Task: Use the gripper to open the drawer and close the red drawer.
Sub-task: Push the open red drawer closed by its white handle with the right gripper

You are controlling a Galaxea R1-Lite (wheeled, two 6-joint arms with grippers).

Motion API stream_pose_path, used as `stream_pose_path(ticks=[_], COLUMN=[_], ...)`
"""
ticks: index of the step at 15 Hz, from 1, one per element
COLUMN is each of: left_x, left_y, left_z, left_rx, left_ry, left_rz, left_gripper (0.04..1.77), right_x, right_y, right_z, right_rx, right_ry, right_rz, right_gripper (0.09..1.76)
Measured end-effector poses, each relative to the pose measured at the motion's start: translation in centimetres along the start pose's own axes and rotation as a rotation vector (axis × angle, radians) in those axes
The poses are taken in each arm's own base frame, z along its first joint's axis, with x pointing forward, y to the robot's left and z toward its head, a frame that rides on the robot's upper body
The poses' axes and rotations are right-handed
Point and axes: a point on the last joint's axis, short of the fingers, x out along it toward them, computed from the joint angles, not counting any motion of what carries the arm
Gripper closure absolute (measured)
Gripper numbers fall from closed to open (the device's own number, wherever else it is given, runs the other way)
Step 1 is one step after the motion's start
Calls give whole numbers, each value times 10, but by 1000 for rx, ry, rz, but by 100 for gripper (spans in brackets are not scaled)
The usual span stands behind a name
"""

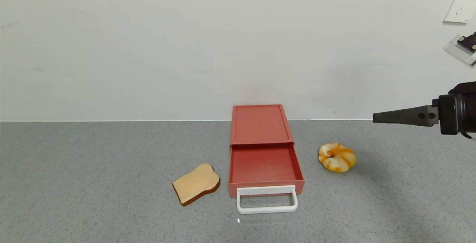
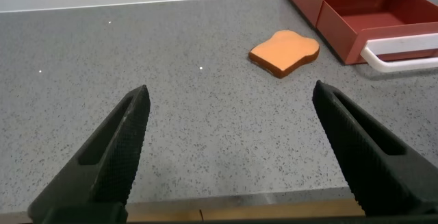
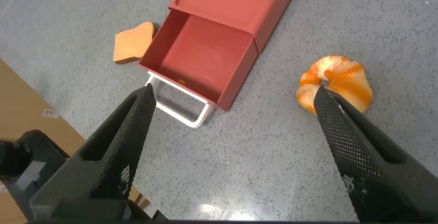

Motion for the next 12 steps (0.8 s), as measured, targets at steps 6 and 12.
stream_pose_path(ticks=[6,12], left_x=[0,0], left_y=[0,0], left_z=[0,0], left_rx=[0,0], left_ry=[0,0], left_rz=[0,0], left_gripper=[9,9], right_x=[0,3], right_y=[1,9], right_z=[0,3], right_rx=[4,-7], right_ry=[0,8], right_rz=[3,14], right_gripper=[14,14])
